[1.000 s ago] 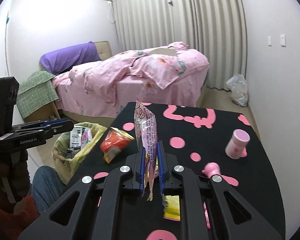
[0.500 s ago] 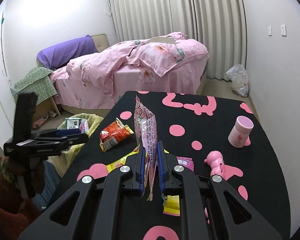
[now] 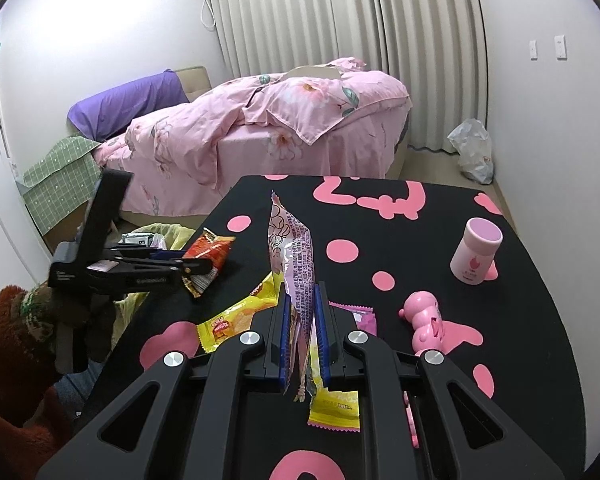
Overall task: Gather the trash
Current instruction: 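Carry the red-gold bag and pink packet to the trash bag and open both tools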
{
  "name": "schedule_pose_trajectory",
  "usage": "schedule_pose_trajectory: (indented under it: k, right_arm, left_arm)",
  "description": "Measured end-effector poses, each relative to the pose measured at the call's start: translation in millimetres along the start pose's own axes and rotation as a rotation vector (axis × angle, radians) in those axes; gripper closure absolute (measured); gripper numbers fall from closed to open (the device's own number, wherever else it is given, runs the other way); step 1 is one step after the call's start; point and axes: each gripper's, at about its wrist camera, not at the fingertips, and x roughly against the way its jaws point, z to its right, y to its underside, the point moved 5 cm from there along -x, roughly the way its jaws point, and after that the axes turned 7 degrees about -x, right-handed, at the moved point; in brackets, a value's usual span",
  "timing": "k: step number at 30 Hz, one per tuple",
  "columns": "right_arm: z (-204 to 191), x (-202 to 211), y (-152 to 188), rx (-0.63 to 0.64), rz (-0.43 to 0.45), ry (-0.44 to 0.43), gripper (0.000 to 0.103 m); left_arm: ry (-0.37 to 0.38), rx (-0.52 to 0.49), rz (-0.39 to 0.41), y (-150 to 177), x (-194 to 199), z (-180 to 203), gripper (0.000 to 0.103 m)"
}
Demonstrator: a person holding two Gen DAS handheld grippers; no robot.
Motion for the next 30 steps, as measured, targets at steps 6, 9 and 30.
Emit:
schedule_pose_trajectory:
  k: [6,9,30]
  right_arm:
    - [-11,6,-9,0.030,0.022,-0.004,0.090]
    - [-24,8,-19,0.061,0.036,-0.025,0.090]
    - [-204,-116,-54,0.283,-0.150,-0.357,0.090]
  left_arm:
    - [-0.025,0.012,0.069,6,43,4,0.071]
    - [-0.038,0.018,0.100,8,66,2,0.071]
    - [-0.228,0.374,0.164,77,139,-160,0.070]
